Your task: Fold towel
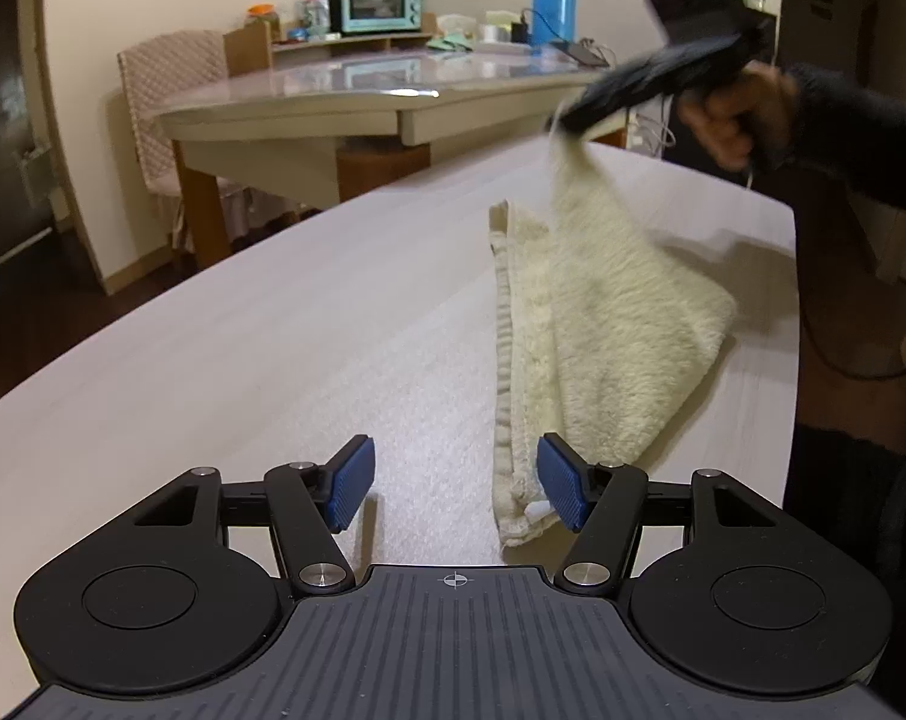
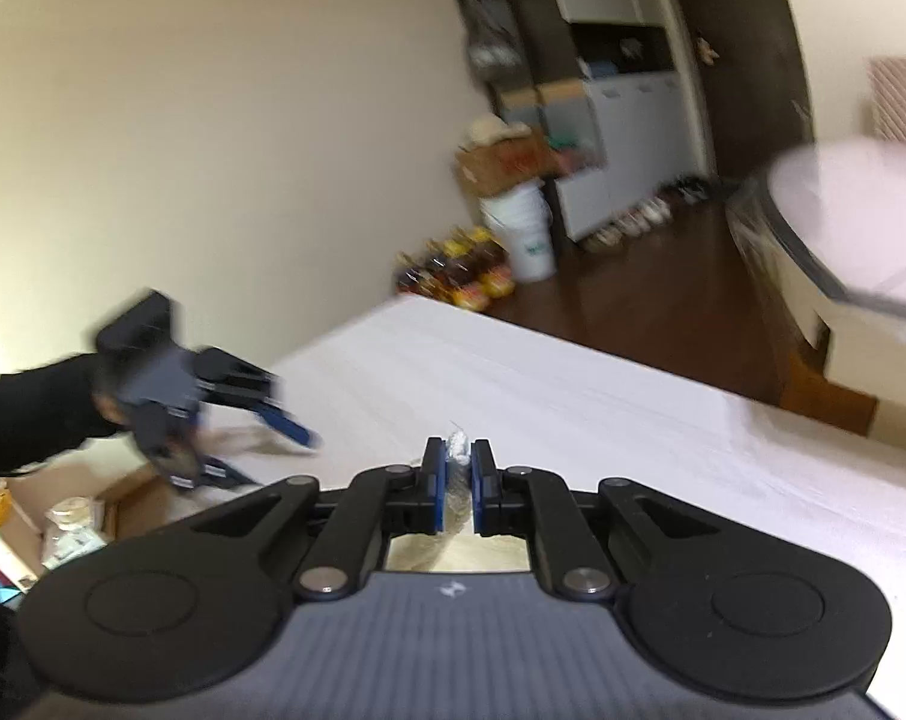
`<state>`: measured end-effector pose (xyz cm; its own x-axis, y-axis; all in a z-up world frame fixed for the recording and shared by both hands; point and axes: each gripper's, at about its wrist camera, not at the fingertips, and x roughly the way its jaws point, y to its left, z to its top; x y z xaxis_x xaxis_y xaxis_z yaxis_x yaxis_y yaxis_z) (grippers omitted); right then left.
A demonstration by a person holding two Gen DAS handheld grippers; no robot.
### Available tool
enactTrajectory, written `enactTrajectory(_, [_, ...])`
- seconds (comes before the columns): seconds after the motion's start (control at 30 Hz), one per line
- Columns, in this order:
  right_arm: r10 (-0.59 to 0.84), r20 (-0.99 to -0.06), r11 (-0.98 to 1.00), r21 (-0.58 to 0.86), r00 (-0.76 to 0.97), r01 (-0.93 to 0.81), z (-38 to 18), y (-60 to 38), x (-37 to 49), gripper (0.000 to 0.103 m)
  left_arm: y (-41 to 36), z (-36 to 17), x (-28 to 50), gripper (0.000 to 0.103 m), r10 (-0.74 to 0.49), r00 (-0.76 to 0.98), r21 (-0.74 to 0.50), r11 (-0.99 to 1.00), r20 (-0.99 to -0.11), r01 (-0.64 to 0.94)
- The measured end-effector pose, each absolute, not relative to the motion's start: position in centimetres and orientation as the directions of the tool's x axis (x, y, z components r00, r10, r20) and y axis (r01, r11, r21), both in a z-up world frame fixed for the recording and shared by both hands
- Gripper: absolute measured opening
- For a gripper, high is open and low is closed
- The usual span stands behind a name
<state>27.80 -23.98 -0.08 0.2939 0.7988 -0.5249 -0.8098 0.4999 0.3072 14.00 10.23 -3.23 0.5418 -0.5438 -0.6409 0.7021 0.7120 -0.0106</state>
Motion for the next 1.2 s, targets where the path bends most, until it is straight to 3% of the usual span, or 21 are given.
enactTrajectory(0.2, [0.745, -0.605, 0.555, 0.329, 0.28, -0.764, -3.5, -23.3, 30.6, 0.009, 11.3, -2.5, 13.7, 0.065, -0.524, 0.604, -0.002, 0.757, -0.601, 0.654])
enactTrajectory(0.4, [0.72, -0.61, 0.606, 0.317, 0.333, -0.73, -4.1, -24.0, 30.9, 0.025, 11.5, -1.5, 12.4, 0.065, -0.526, 0.64, -0.006, 0.775, -0.56, 0.632])
enactTrajectory(0.7, [0.77, -0.514, 0.592, 0.351, 0.379, -0.725, -2.0, -27.1, 26.3, 0.025, 9.1, -3.6, 10.6, 0.067, -0.498, 0.629, 0.06, 0.754, -0.597, 0.654])
enactTrajectory(0.93, [0.751, -0.599, 0.498, 0.238, 0.277, -0.834, -2.1, -24.6, 21.3, 0.022, 9.4, -4.4, 10.9, 0.074, -0.437, 0.67, 0.088, 0.796, -0.601, 0.599])
enactTrajectory(1.2, [0.714, -0.642, 0.52, 0.215, 0.281, -0.827, -3.3, -23.1, 21.3, 0.022, 9.6, -4.2, 11.3, 0.077, -0.39, 0.694, 0.128, 0.813, -0.605, 0.568])
